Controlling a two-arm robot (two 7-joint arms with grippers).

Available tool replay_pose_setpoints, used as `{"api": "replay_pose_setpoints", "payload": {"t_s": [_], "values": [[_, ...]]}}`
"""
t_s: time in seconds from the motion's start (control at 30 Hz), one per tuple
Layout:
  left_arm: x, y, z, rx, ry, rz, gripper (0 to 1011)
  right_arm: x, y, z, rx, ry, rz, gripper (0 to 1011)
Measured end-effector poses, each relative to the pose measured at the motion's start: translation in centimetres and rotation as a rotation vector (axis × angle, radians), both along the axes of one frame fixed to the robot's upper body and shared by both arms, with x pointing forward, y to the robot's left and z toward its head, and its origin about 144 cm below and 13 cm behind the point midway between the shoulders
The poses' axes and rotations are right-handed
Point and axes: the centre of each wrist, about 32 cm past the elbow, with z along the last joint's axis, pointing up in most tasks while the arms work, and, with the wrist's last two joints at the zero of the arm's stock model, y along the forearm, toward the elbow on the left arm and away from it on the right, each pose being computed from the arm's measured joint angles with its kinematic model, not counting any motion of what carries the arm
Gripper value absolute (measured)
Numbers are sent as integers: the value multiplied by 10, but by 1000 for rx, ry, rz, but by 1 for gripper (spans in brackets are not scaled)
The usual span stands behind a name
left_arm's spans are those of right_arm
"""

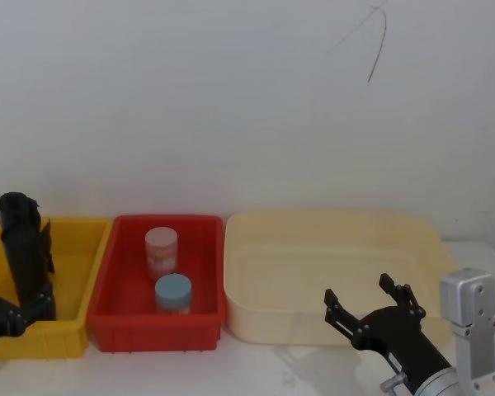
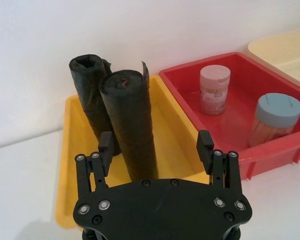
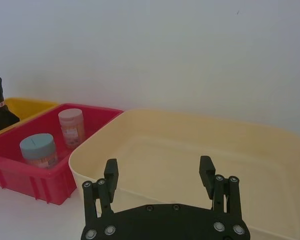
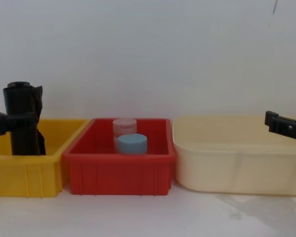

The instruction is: Pick up the garbage bag with the one hand and transfer it to the other hand.

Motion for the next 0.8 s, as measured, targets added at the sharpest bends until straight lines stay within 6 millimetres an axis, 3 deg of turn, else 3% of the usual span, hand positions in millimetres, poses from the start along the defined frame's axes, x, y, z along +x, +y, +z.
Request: {"api": "replay_pose_setpoints", "payload": {"t_s": [0.8], "values": [[39, 11, 11, 84, 19, 38, 1001, 0, 0, 0, 0, 0, 0, 1000]]}}
